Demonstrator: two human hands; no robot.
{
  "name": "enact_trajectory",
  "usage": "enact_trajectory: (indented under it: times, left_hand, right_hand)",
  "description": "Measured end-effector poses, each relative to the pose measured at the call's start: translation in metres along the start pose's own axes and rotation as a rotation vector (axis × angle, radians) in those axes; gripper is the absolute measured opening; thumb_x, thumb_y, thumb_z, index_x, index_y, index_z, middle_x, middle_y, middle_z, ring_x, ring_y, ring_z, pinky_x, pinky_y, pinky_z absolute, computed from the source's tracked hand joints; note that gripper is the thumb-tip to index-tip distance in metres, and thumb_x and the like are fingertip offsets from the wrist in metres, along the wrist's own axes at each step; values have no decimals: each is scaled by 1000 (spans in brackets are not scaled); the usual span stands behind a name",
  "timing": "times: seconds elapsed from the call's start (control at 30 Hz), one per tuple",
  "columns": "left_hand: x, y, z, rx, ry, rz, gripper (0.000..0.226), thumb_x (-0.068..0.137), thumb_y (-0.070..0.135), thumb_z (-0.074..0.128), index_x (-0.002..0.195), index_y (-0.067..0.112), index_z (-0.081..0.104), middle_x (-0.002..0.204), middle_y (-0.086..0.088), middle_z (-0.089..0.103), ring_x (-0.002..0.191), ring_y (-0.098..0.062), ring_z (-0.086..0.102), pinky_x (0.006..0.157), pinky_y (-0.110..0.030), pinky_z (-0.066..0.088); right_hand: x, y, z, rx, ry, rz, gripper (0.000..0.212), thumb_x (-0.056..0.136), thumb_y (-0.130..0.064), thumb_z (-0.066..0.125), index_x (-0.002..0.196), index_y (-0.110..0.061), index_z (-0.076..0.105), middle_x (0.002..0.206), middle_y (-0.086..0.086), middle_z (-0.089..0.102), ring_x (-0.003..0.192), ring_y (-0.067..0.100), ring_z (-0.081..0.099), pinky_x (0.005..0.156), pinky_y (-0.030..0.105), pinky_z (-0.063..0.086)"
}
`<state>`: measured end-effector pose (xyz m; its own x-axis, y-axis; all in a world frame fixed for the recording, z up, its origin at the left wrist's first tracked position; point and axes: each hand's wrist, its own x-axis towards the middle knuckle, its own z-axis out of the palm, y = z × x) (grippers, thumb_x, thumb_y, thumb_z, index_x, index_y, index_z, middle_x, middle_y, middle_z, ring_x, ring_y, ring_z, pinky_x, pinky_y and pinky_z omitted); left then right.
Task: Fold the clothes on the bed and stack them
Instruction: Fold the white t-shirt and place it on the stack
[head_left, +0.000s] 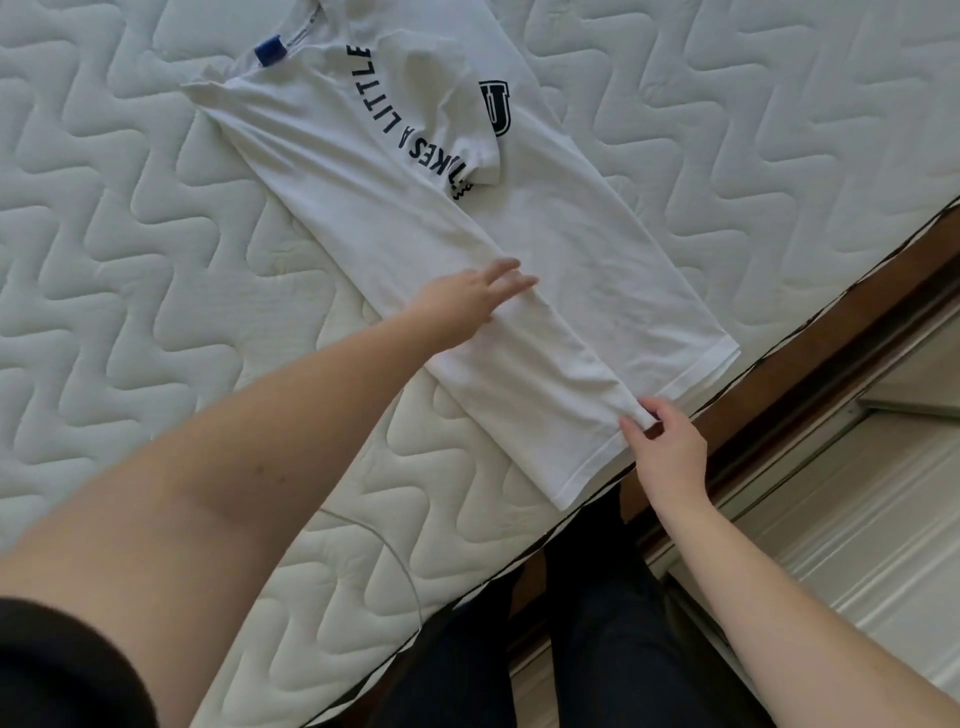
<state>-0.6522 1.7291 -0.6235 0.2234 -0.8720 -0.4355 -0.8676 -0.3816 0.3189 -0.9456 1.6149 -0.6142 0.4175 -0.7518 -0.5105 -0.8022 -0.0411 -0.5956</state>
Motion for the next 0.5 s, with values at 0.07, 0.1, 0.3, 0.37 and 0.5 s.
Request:
enact_trajectory:
  times: [0.07,0.1,0.3,0.37,0.5]
  left_hand:
    - [19,9,-12,120,-76,28,63,94,4,49,149,30,31,151,-2,28,109,-31,56,66,-39,44]
    - [27,12,-19,161,-105,17,61,91,3,52,145,27,36,144,-5,34,103,-33,59,63,-39,42]
    - [28,15,-39,328,-79,43,19,93,10,57,112,11,56,110,-13,51,75,-33,58,55,-35,31]
    - [8,9,-30,299,68,81,16,93,7,51,107,8,58,106,-14,53,72,-35,59,52,-35,31]
    - [-43,-6,-3,225,285,142,16,83,-6,57,94,3,63,92,-17,58,61,-33,58,42,-34,39]
  right_hand:
    - [-3,4,1,-66,20,-86,18,92,-22,66,111,-21,67,91,-15,58,77,2,54,66,11,36]
    - [-5,7,2,-87,27,-117,18,92,-21,65,110,-20,68,89,-16,57,76,3,54,65,10,35]
    - [-21,18,2,-232,81,-333,24,85,-1,69,108,-8,72,87,-1,59,83,19,56,76,34,49]
    - [-28,20,6,-304,108,-500,38,76,12,70,110,-3,72,84,8,61,78,26,58,72,41,51]
    - [-47,30,17,-392,60,-758,45,66,20,71,106,-2,74,79,13,63,67,31,60,63,40,52]
